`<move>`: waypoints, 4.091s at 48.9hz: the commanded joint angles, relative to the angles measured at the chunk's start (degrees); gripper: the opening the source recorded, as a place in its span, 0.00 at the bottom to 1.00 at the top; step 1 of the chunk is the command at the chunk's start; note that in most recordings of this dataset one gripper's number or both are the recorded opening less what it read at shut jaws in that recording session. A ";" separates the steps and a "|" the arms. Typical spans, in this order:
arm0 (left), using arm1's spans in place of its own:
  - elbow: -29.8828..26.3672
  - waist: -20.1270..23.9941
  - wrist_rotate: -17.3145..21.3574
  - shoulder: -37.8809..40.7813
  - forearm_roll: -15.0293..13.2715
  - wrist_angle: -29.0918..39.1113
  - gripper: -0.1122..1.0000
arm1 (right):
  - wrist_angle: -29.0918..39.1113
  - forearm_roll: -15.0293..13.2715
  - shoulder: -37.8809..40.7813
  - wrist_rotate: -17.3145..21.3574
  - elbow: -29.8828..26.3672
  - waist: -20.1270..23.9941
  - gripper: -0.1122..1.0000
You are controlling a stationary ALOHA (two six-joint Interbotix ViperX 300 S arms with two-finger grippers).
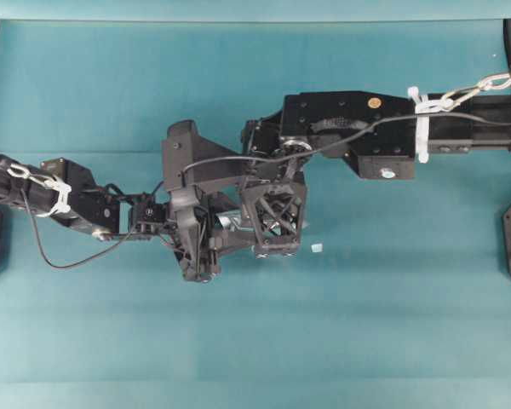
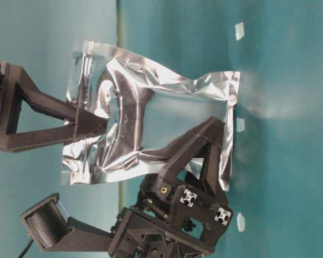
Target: Hand over the silver zip bag and make it stand upright.
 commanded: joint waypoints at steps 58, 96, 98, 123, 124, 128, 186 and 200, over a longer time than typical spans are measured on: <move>-0.26 0.18 0.35 0.09 0.00 -0.09 0.30 | -2.81 -0.09 -8.79 2.46 2.46 0.88 0.97; 0.09 -1.14 2.90 1.14 0.00 -0.35 0.30 | -17.05 -7.47 -34.19 21.53 29.44 0.97 0.97; 0.00 -1.23 2.90 1.14 0.00 -0.44 0.30 | -18.54 -7.47 -35.77 22.59 31.20 1.05 0.97; 0.44 -1.85 2.81 1.14 0.00 -1.49 0.30 | -35.42 -7.56 -52.21 24.17 47.46 1.67 0.96; 0.35 -1.93 2.81 1.14 0.00 -1.49 0.30 | -35.42 -7.65 -52.29 24.17 47.55 1.67 0.96; 0.35 -2.11 2.90 1.14 0.00 -1.67 0.30 | -35.42 -7.65 -52.29 24.26 47.99 1.76 0.96; 0.44 -2.99 2.90 1.14 0.00 -2.02 0.29 | -35.86 -7.56 -53.44 24.17 51.15 2.20 0.96; 0.44 -3.08 2.90 1.14 0.00 -2.02 0.29 | -36.30 -7.65 -53.79 24.17 51.59 2.20 0.96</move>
